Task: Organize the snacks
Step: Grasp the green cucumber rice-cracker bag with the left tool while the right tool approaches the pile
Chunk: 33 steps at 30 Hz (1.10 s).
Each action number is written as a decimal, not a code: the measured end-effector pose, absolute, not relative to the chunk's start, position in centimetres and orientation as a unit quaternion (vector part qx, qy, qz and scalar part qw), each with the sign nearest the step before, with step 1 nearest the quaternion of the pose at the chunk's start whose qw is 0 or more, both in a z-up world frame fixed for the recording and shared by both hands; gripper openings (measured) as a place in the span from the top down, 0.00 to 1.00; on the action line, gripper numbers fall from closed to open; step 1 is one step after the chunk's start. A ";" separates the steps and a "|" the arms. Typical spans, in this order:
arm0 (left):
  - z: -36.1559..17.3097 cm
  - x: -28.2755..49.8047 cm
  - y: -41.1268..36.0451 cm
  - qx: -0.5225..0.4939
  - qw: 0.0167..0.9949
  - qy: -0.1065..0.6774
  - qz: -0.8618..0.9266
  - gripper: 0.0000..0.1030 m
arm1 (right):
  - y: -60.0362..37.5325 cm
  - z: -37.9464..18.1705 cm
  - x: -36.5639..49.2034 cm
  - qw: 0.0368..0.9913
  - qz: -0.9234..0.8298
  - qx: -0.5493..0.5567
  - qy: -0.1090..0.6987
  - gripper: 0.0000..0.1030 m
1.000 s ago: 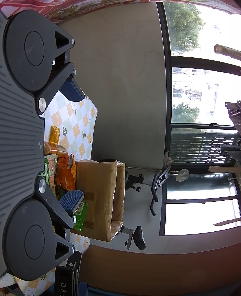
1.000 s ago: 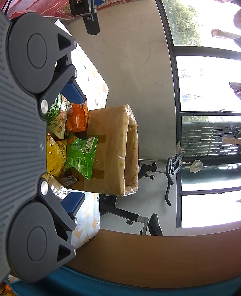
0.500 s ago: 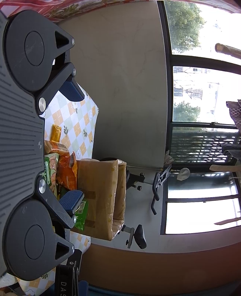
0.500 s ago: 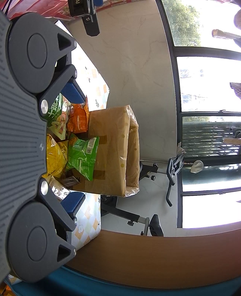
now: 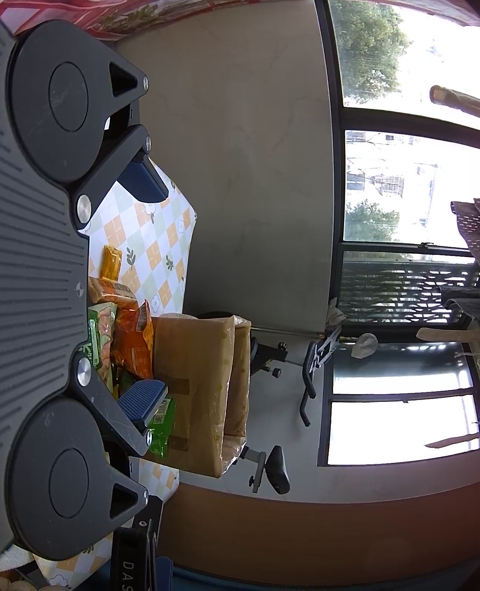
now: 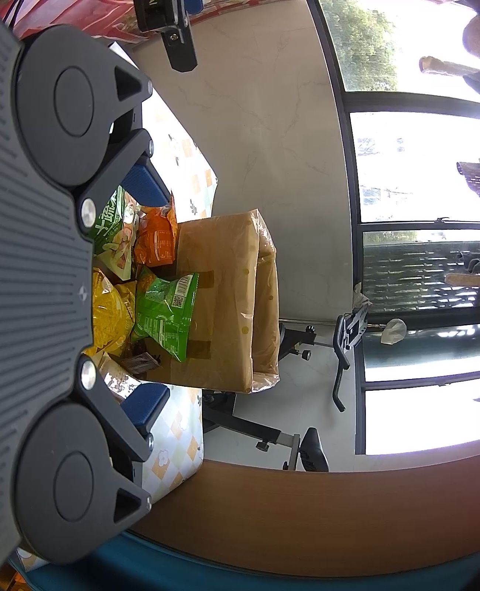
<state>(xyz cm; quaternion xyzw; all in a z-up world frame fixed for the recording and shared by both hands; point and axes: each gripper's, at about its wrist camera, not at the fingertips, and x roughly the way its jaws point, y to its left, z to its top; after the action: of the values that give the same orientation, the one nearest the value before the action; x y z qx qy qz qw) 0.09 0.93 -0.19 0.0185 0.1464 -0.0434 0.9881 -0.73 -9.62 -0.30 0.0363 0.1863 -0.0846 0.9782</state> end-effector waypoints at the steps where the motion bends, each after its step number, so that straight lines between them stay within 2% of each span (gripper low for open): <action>1: -0.1 0.2 1.1 0.016 0.988 0.148 -0.044 0.00 | -9.7 -0.3 -0.7 0.979 -0.081 0.040 0.184 0.00; 8: -0.3 2.5 2.3 -0.004 0.988 0.153 -0.034 0.00 | -12.2 0.2 -0.6 0.987 -0.089 0.064 0.116 0.00; 17: -3.0 6.1 0.5 0.012 0.985 0.160 -0.070 0.01 | -13.1 -2.4 1.8 0.991 -0.094 0.074 0.067 0.00; 20: -4.9 7.6 -0.4 0.017 0.980 0.174 -0.095 0.01 | -13.7 -3.8 3.0 0.988 -0.106 0.076 0.087 0.00; 24: -7.6 10.1 -2.0 0.029 0.968 0.212 -0.129 0.07 | -14.7 -6.1 4.2 0.982 -0.098 0.097 0.126 0.00; 33: -12.7 14.9 -2.6 0.015 0.944 0.301 -0.135 0.08 | -14.7 -10.2 5.0 0.974 -0.115 0.069 0.181 0.00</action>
<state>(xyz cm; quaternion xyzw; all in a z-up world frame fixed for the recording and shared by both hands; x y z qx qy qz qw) 14.95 -2.63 -12.73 0.0155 0.3009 -0.1354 0.9439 4.96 -14.70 -10.16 0.0691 0.1807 -0.1149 0.9744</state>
